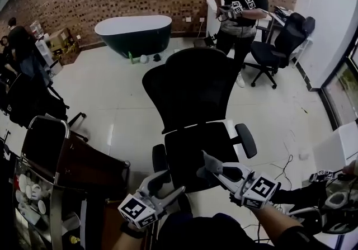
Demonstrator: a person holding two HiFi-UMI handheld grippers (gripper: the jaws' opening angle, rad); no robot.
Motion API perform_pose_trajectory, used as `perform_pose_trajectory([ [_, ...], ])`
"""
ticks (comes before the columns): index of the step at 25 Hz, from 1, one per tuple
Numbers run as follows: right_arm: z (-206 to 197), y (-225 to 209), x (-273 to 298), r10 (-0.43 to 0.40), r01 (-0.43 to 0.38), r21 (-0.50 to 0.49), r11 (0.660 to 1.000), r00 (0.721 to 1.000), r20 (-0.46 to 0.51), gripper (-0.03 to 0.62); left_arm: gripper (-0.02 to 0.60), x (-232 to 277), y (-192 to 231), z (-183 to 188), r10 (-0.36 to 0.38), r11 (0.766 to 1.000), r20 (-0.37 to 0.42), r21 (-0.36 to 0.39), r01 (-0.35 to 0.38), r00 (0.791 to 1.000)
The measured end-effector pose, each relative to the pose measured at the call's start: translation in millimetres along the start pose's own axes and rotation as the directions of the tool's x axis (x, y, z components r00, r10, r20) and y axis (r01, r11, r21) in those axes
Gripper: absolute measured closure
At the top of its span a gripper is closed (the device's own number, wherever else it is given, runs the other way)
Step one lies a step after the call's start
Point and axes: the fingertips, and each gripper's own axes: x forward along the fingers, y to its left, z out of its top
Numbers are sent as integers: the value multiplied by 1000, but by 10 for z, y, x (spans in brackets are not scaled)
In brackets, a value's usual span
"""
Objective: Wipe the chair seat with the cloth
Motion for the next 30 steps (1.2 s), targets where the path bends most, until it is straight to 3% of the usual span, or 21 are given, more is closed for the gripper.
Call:
perform_pose_trajectory([
  [5,70,-375,663,-16,16,15,1000,1000,-14,566,281,105,735,71,2,999,-24,-38,-3,1000],
  [10,19,-642,1029,-3,5,45,999,999,-44,566,281,269,1100,30,20,996,-31,-91,-23,999],
  [14,-270,-929,1277,8,-3,57,998,995,-98,566,281,407,1446,-90,58,991,-49,-120,-63,997],
  [18,-880,-1317,1585,31,-6,133,991,981,-189,566,281,533,1781,-372,90,983,-79,-152,-101,993],
  [21,-1590,-1646,1872,44,-4,126,992,947,-318,566,281,667,1991,-681,96,980,-123,-164,-116,988],
  [25,-2655,-2046,2265,52,-26,58,998,863,-503,566,281,851,2245,-1063,112,976,-161,-169,-139,981],
  [30,-3662,-2461,2821,52,-58,12,998,771,-635,566,281,1104,2437,-1410,124,975,-160,-165,-151,979],
])
